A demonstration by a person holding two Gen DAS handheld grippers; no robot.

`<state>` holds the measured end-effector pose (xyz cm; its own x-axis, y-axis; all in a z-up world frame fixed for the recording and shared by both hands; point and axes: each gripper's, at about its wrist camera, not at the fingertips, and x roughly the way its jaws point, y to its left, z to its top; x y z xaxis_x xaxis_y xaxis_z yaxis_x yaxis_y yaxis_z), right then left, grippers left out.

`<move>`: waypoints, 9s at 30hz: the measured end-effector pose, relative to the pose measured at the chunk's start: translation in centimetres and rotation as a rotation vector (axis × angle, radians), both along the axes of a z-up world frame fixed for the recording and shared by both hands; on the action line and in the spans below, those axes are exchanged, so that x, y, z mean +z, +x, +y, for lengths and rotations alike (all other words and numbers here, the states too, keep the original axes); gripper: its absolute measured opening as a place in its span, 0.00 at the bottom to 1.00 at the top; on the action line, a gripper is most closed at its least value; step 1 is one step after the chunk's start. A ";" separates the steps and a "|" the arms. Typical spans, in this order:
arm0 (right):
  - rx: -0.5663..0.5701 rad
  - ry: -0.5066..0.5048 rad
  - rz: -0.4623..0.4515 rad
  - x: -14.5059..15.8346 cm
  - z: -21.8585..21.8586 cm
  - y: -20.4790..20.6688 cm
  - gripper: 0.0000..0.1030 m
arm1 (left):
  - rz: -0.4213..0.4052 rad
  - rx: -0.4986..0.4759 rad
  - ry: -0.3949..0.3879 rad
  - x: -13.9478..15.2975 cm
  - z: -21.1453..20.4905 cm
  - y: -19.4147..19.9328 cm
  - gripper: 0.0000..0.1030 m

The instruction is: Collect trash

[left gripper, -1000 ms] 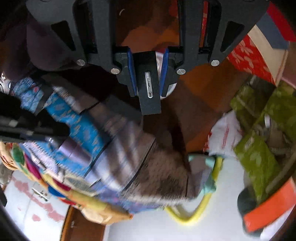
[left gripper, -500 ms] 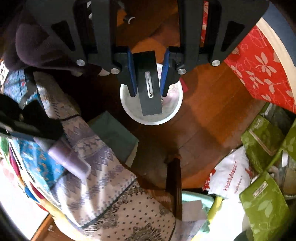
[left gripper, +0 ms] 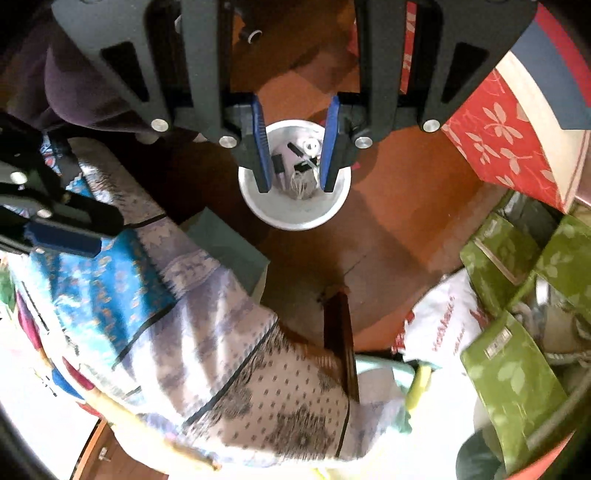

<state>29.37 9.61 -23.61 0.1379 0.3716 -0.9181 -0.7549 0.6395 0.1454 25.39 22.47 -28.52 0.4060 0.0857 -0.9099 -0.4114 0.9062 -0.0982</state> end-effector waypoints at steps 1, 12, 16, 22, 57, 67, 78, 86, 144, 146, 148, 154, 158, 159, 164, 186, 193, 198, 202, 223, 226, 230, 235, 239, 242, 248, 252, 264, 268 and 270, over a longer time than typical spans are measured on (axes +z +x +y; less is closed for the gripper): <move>-0.001 0.005 -0.006 0.4 -0.5 0.0 0.33 | -0.016 -0.001 0.008 0.8 -0.3 -0.1 0.25; -0.068 0.131 -0.150 7.3 -7.4 -0.1 0.36 | -0.177 -0.058 0.096 10.2 -6.0 0.0 0.33; -0.115 0.184 -0.222 9.8 -10.4 0.2 0.57 | -0.228 -0.071 0.117 13.1 -8.4 1.1 0.60; -0.208 0.220 -0.332 12.6 -15.7 1.5 0.60 | -0.282 -0.120 0.117 15.9 -12.5 3.8 0.64; -0.565 0.108 -0.308 7.9 -36.0 22.4 0.60 | -0.224 -0.431 0.067 9.3 -31.2 29.5 0.64; -0.543 0.086 -0.216 3.0 -33.9 30.6 0.60 | -0.189 -0.421 0.016 5.4 -31.1 34.7 0.64; -0.504 0.023 -0.288 0.5 -32.0 34.5 0.32 | -0.161 -0.468 0.050 3.7 -33.4 36.9 0.64; -0.534 0.070 -0.247 1.3 -35.3 32.7 0.22 | -0.167 -0.467 -0.023 4.5 -35.8 39.2 0.64; -0.408 0.182 -0.385 13.7 -27.1 9.2 0.23 | -0.289 -0.358 0.116 15.6 -23.7 12.1 0.11; -0.375 0.181 -0.384 13.6 -25.1 8.2 0.23 | -0.284 -0.331 0.121 15.2 -21.6 10.7 0.11; -0.345 0.179 -0.379 13.3 -23.3 7.5 0.23 | -0.277 -0.302 0.119 14.7 -19.5 9.4 0.11; -0.241 0.173 -0.349 12.1 -17.6 5.6 0.23 | -0.241 -0.188 0.112 12.3 -13.0 6.0 0.11; -0.165 0.156 -0.336 11.0 -13.6 4.3 0.23 | -0.207 -0.113 0.092 10.3 -8.9 4.2 0.11; -0.147 0.151 -0.332 10.6 -12.6 3.9 0.23 | -0.200 -0.094 0.087 9.8 -7.9 3.8 0.11; -0.073 0.128 -0.286 8.6 -8.3 3.0 0.23 | -0.165 -0.013 0.054 7.0 -3.7 1.9 0.11; 0.158 0.030 -0.043 -0.9 4.5 0.3 0.38 | 0.042 0.107 -0.163 -4.1 3.1 1.5 0.31; 0.132 -0.003 -0.073 -1.1 3.7 0.0 0.43 | 0.052 0.089 -0.094 -2.8 2.4 0.2 0.33; 0.081 0.032 -0.078 1.2 1.1 0.0 0.43 | -0.012 0.066 -0.030 1.0 1.2 -1.0 0.33; 0.042 0.082 -0.150 4.8 -1.6 -1.0 0.43 | -0.103 0.040 0.022 5.9 -0.6 -2.5 0.33; -0.483 0.433 -0.657 25.1 -24.8 -17.7 0.43 | -0.728 -0.302 0.175 29.0 -19.3 -16.9 0.42; -0.528 0.446 -0.671 25.9 -26.2 -19.7 0.45 | -0.768 -0.318 0.208 29.8 -20.9 -19.2 0.50; -0.587 0.441 -0.717 25.9 -27.4 -21.9 0.71 | -0.803 -0.329 0.189 30.2 -22.1 -22.0 0.73; -0.628 0.398 -0.777 26.0 -28.1 -24.3 0.95 | -0.804 -0.310 0.205 30.1 -22.2 -23.9 0.86; -0.667 0.377 -0.844 25.9 -28.6 -26.1 1.00 | -0.810 -0.307 0.215 30.1 -22.6 -24.8 0.89; -0.667 0.361 -0.864 26.1 -28.6 -26.4 1.00 | -0.810 -0.304 0.225 30.0 -22.5 -25.0 0.91; -0.658 0.382 -0.832 25.9 -29.1 -26.8 1.00 | -0.805 -0.303 0.242 29.5 -22.9 -25.3 0.91; -0.659 0.385 -0.824 25.6 -29.4 -26.9 1.00 | -0.790 -0.298 0.226 29.2 -22.6 -25.1 0.91; -0.652 0.385 -0.791 25.5 -29.7 -26.8 1.00 | -0.784 -0.279 0.212 29.1 -22.3 -25.3 0.92; -0.653 0.384 -0.796 25.5 -29.6 -26.9 1.00 | -0.785 -0.272 0.213 29.0 -22.4 -25.4 0.94; -0.647 0.384 -0.796 25.6 -29.6 -26.9 1.00 | -0.783 -0.273 0.219 29.0 -22.6 -25.5 0.94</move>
<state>2.47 -19.99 1.96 0.9124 0.2577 -0.3180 -0.2588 0.9651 0.0398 -0.06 -0.08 0.48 0.9423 0.0348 -0.3330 -0.0629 0.9953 -0.0740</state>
